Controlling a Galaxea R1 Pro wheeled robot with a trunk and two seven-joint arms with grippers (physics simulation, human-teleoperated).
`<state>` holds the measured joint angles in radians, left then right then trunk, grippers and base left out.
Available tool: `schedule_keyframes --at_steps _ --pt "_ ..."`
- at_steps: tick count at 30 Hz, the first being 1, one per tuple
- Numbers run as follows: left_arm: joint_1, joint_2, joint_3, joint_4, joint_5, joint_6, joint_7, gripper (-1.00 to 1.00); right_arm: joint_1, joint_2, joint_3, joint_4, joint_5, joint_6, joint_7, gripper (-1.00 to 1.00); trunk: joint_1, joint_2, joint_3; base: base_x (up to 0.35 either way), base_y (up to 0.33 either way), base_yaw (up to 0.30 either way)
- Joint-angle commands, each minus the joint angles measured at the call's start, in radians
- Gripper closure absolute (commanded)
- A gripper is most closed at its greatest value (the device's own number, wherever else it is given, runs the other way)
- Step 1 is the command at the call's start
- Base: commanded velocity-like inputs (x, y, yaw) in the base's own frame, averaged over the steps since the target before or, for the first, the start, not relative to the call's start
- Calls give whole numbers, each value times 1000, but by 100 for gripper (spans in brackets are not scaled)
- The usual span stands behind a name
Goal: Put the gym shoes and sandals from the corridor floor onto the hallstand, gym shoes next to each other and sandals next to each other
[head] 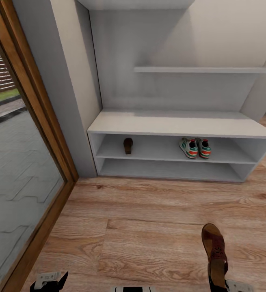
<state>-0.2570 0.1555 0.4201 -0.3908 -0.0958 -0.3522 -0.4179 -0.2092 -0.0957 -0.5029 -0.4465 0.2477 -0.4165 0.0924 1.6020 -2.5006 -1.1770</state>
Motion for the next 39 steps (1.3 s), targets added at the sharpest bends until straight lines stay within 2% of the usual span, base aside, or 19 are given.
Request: schedule_keyframes --at_steps 1,2,3,4,7,9,12,16,22,27,32,39 --pt "0 -1 8 1 -10 -5 -6 -100 -14 24 0 -2 3 24 7 100 0 0 -1 0 0 0" --pt "0 -1 8 1 -10 -5 -6 -100 -24 35 9 -4 7 42 6 100 0 0 -1 0 0 0" --pt "1 -1 8 0 -10 -5 -7 -100 -127 93 79 -40 49 247 -5 100 0 0 -1 0 0 0" --pt "1 -1 8 0 -10 -5 -7 -100 -145 101 90 -47 55 291 -10 100 0 0 -1 0 0 0" --pt "1 -1 8 0 -10 -6 -7 -100 -258 153 142 -95 73 546 -78 100 0 0 -1 0 0 0" --pt "1 -1 8 0 -9 -6 -7 -100 -311 182 164 -117 76 640 -120 100 0 0 -1 0 0 0" --pt "1 0 8 0 -9 -7 -7 -100 -374 216 193 -141 77 723 -179 100 0 0 -1 0 0 0" --pt "1 1 9 0 -9 -7 -7 -100 -435 240 224 -153 77 771 -230 100 0 0 -1 0 0 0" --pt "1 1 9 0 -9 -7 -7 -100 -497 269 249 -151 78 792 -252 100 0 0 -1 0 0 0" --pt "1 1 7 -2 -7 -7 -8 -100 -530 270 256 -150 79 797 -257 100 0 0 -1 0 0 0" --pt "1 0 2 -9 -7 -7 -29 -100 -537 270 257 -151 78 796 -257 100 0 0 -1 0 0 0" --pt "-1 -6 -5 -10 -13 -1 -120 -100 -538 270 258 -147 77 792 -254 100 0 0 -1 0 0 0"
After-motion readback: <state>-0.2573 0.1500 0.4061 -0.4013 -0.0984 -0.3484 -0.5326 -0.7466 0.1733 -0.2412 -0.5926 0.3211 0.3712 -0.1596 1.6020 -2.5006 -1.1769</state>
